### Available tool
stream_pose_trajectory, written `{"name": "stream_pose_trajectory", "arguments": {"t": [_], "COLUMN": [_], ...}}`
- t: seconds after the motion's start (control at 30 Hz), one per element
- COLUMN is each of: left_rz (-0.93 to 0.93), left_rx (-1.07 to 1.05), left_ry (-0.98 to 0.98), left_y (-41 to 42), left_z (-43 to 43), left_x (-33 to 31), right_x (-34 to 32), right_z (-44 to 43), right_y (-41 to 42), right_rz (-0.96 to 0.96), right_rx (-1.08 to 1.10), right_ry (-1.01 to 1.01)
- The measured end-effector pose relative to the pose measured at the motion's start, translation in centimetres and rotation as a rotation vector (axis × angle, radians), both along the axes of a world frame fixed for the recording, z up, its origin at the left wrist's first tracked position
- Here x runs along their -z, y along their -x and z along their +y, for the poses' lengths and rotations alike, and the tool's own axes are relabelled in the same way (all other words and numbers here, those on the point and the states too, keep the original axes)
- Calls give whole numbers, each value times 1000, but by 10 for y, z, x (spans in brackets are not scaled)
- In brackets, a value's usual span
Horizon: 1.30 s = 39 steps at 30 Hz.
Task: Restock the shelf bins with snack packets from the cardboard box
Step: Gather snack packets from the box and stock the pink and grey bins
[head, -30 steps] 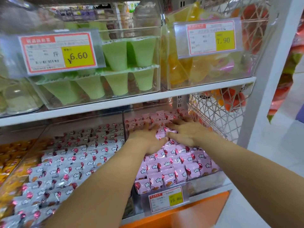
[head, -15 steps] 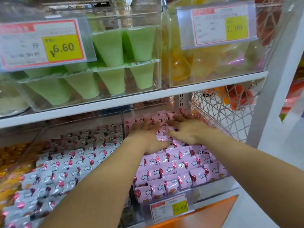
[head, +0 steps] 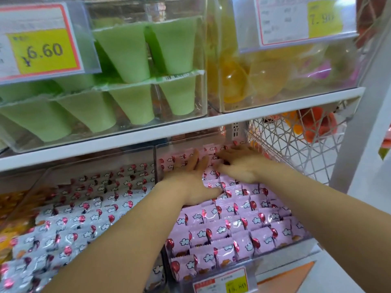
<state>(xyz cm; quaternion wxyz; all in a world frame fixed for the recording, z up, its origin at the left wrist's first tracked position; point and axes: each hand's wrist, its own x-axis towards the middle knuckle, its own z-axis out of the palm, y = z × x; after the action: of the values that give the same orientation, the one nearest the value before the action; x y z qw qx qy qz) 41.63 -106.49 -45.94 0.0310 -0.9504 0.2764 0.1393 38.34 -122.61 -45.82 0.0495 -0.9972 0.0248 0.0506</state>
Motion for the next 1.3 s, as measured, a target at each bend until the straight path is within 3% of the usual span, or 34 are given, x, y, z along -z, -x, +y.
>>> {"name": "stream_pose_trajectory", "arguments": {"t": [0.4,0.57,0.7,0.9,1.17,1.23,1.3], "left_rz": [17,-90,-266,-190,-161,-189,-238], "left_rx": [37,41,100,-10,-66,-79,-82], "left_ry": [32,117,178,305,284,271,225], "left_y": [-9,18,63,108,134,142,152], "left_z": [-5,10,46,121,208,227,241], "left_x": [-2,-14,-28,-24,-11,-9,-5], "right_x": [-4,-12,-14,-9,30,20,13], "right_z": [2,8,34,107,132,137,156], "right_y": [-10,39,97,145,135,145,158], "right_rz": [68,-36,-42,-13,52,-37,-217], "right_rx": [14,-31,-130,-285,-207,-175,-249], "right_ry": [-26,10,46,-10,13,-34,42]}}
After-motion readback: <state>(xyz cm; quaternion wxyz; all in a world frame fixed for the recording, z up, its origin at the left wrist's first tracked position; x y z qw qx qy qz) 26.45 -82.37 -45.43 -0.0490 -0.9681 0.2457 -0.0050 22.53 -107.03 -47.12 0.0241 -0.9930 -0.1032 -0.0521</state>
